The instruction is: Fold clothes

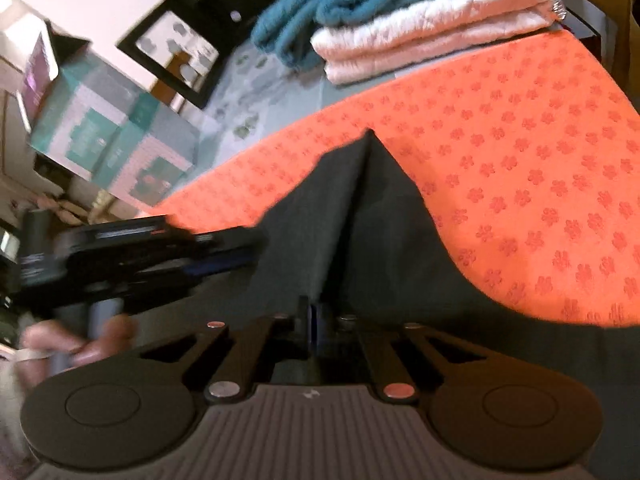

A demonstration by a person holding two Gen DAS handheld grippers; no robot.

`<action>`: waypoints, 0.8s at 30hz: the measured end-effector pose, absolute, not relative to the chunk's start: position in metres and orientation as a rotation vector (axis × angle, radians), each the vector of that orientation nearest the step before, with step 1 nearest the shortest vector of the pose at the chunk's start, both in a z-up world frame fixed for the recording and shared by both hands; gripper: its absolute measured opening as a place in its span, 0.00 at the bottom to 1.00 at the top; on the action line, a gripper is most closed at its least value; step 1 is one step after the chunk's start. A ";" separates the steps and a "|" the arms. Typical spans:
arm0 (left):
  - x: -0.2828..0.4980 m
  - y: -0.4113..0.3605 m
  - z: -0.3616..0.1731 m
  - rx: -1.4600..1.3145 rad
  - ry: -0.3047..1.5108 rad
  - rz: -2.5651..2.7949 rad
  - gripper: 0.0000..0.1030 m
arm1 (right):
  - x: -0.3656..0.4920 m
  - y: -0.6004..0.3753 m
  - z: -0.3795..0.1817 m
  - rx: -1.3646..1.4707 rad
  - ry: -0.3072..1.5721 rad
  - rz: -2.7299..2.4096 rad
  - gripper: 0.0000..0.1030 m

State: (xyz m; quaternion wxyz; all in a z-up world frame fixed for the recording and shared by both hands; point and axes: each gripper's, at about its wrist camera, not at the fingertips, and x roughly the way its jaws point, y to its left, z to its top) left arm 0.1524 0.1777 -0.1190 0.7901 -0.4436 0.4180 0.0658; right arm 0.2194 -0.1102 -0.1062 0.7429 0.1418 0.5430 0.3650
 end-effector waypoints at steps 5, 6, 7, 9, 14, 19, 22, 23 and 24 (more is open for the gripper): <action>0.161 0.185 -0.116 -0.899 0.852 0.163 0.03 | 0.194 -0.119 -0.095 0.326 1.243 0.834 0.03; 0.162 0.188 -0.116 -0.901 0.847 0.167 0.03 | 0.189 -0.118 -0.097 0.300 1.264 0.848 0.03; 0.163 0.191 -0.116 -0.899 0.843 0.172 0.03 | 0.184 -0.117 -0.100 0.272 1.285 0.862 0.03; 0.162 0.196 -0.115 -0.897 0.849 0.160 0.03 | 0.178 -0.113 -0.102 0.196 1.303 0.888 0.04; 0.157 0.203 -0.112 -0.890 0.884 0.123 0.06 | 0.200 -0.122 -0.079 0.068 1.196 0.891 0.14; 0.148 0.189 -0.118 -0.861 0.950 0.089 0.29 | 0.240 -0.130 -0.067 -0.030 1.071 0.813 0.23; 0.149 0.182 -0.121 -0.850 0.957 0.094 0.47 | 0.265 -0.120 -0.081 -0.069 1.056 0.784 0.23; 0.150 0.180 -0.121 -0.845 0.957 0.097 0.47 | 0.269 -0.117 -0.087 -0.071 1.059 0.789 0.25; 0.151 0.178 -0.122 -0.839 0.958 0.101 0.47 | 0.276 -0.112 -0.092 -0.067 1.064 0.797 0.27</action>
